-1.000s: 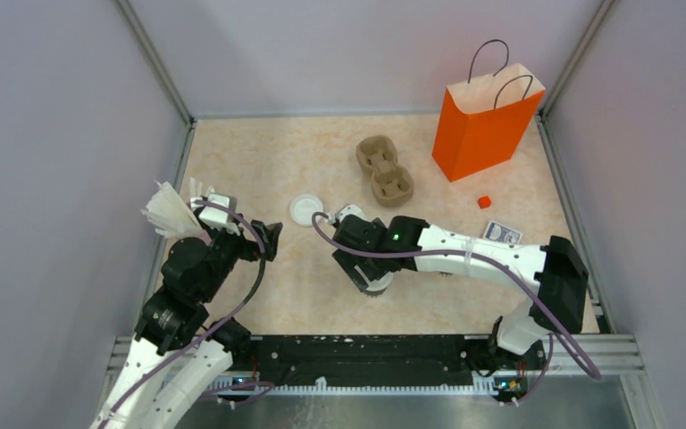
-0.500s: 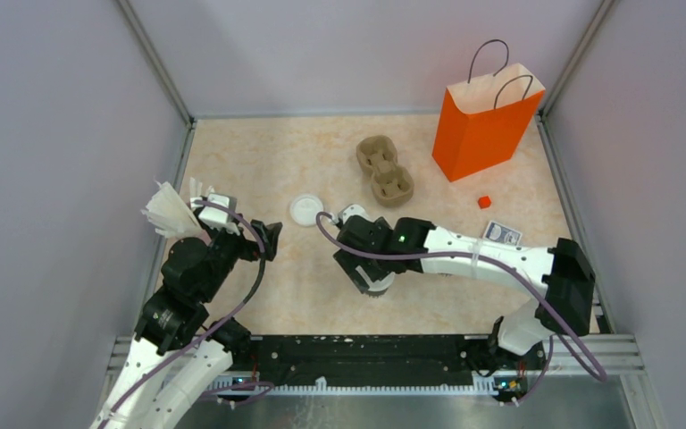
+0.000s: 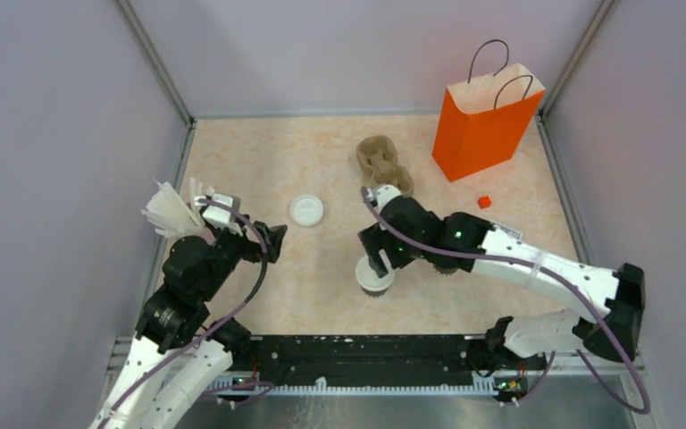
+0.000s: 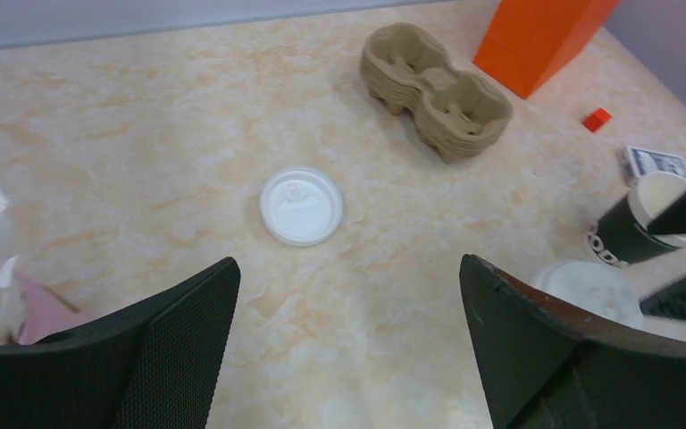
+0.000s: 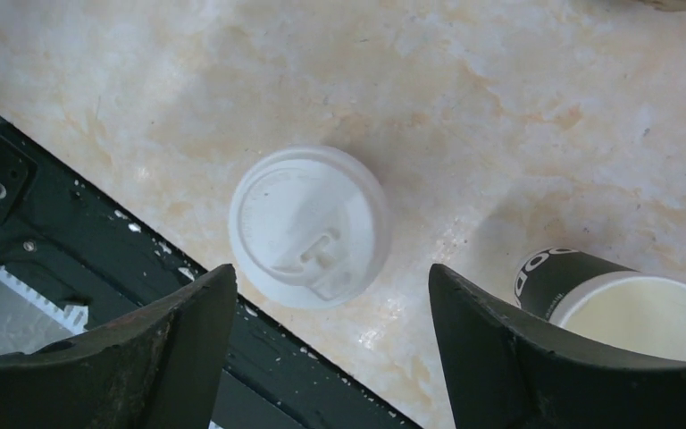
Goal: Pack the takeout coffee
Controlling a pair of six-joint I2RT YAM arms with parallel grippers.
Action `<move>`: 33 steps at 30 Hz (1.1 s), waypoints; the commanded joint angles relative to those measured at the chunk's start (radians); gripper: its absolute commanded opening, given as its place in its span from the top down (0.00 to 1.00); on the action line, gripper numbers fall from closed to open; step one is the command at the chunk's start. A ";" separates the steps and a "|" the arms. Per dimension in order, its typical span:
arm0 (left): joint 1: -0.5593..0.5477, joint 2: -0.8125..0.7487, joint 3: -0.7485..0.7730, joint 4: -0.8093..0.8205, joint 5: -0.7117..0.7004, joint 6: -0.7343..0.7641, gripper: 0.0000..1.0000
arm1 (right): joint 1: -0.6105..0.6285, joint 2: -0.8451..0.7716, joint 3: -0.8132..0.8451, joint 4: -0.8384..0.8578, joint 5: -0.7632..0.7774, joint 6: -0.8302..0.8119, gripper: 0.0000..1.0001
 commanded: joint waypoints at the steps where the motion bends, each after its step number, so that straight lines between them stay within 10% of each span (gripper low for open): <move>1: 0.002 0.073 0.041 0.035 0.264 -0.057 0.05 | -0.148 -0.162 -0.108 0.143 -0.169 -0.005 0.26; 9: -0.001 0.273 -0.012 0.196 0.710 -0.271 0.22 | -0.356 -0.360 -0.361 0.321 -0.455 0.054 0.32; 33: -0.081 0.621 -0.293 0.678 0.792 -0.461 0.37 | -0.510 -0.267 -0.541 0.599 -0.724 0.108 0.39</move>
